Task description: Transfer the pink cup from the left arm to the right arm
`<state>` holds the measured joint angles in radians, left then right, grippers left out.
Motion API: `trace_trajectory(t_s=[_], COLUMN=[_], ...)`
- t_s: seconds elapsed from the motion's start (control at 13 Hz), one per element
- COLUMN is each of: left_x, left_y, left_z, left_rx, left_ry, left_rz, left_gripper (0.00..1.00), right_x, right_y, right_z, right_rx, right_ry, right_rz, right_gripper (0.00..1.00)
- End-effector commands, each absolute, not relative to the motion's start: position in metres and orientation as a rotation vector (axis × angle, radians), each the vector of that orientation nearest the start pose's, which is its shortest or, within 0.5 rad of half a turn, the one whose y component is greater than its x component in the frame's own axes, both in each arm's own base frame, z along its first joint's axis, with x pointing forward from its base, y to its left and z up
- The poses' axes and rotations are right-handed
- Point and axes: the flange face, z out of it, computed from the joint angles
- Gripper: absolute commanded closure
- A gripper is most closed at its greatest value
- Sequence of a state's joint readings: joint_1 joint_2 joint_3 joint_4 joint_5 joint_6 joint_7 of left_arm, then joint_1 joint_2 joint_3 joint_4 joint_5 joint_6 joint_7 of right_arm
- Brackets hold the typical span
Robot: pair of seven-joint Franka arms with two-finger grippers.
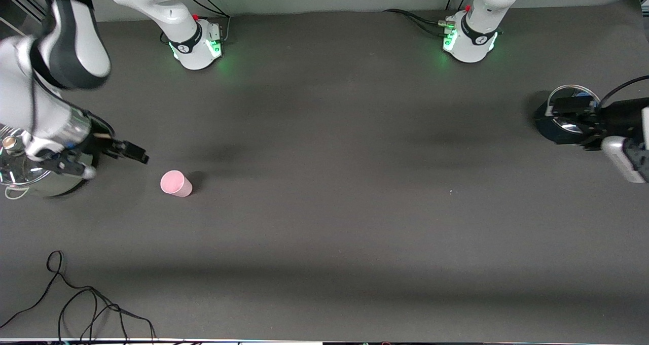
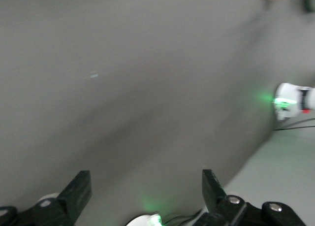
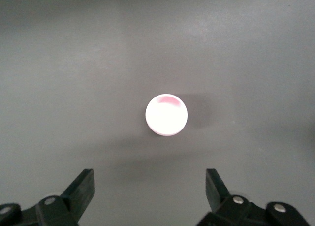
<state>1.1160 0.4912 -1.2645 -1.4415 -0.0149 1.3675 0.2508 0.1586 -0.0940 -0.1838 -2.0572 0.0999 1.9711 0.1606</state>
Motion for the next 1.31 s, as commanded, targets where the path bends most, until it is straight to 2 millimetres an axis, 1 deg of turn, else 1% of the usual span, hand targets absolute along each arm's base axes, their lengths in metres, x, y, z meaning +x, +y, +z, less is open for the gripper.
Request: trace_trajectory(t_s=[0.0, 0.08, 0.15, 0.23, 0.31, 0.38, 0.46, 0.54, 0.62, 0.69, 0.85, 0.92, 1.08, 1.15, 1.23], left_x=[0.581, 0.577, 0.575, 0.571, 0.567, 0.56, 0.556, 0.553, 0.551, 0.55, 0.55, 0.548, 0.551, 0.551, 0.549], left_y=[0.068, 0.08, 0.095, 0.109, 0.119, 0.118, 0.113, 0.105, 0.101, 0.098, 0.084, 0.076, 0.061, 0.054, 0.045], left_z=[0.573, 0.576, 0.577, 0.582, 0.589, 0.602, 0.614, 0.623, 0.626, 0.628, 0.628, 0.632, 0.626, 0.628, 0.634], left_rx=[-3.393, -3.358, -3.328, -3.328, -3.317, -3.279, -3.242, -3.215, -3.2, -3.192, -3.156, -3.134, -3.103, -3.082, -3.051], left_ry=[0.606, 0.536, 0.474, 0.415, 0.369, 0.325, 0.294, 0.286, 0.269, 0.25, 0.206, 0.204, 0.213, 0.202, 0.189], left_rz=[0.387, 0.417, 0.408, 0.382, 0.362, 0.335, 0.301, 0.284, 0.282, 0.28, 0.278, 0.268, 0.304, 0.303, 0.286], left_gripper=[0.0, 0.0, 0.0, 0.0, 0.0, 0.0, 0.0, 0.0, 0.0, 0.0, 0.0, 0.0, 0.0, 0.0, 0.0], right_x=[0.508, 0.507, 0.506, 0.506, 0.506, 0.505, 0.506, 0.51, 0.511, 0.512, 0.511, 0.509, 0.508, 0.509, 0.51], right_y=[-0.016, -0.017, -0.018, -0.021, -0.026, -0.032, -0.036, -0.035, -0.032, -0.032, -0.032, -0.033, -0.033, -0.035, -0.032], right_z=[0.556, 0.582, 0.602, 0.611, 0.611, 0.609, 0.607, 0.604, 0.602, 0.602, 0.601, 0.602, 0.602, 0.6, 0.601], right_rx=[-3.101, -3.14, -3.149, -3.152, -3.151, -3.148, -3.135, -3.135, -3.137, -3.138, -3.137, -3.136, -3.136, -3.136, -3.138], right_ry=[0.309, 0.295, 0.302, 0.308, 0.316, 0.33, 0.345, 0.343, 0.336, 0.334, 0.334, 0.336, 0.336, 0.338, 0.331], right_rz=[0.003, 0.036, 0.062, 0.095, 0.122, 0.13, 0.134, 0.143, 0.143, 0.143, 0.15, 0.151, 0.153, 0.16, 0.157], right_gripper=[0.0, 0.0, 0.0, 0.0, 0.0, 0.0, 0.0, 0.0, 0.0, 0.0, 0.0, 0.0, 0.0, 0.0, 0.0])
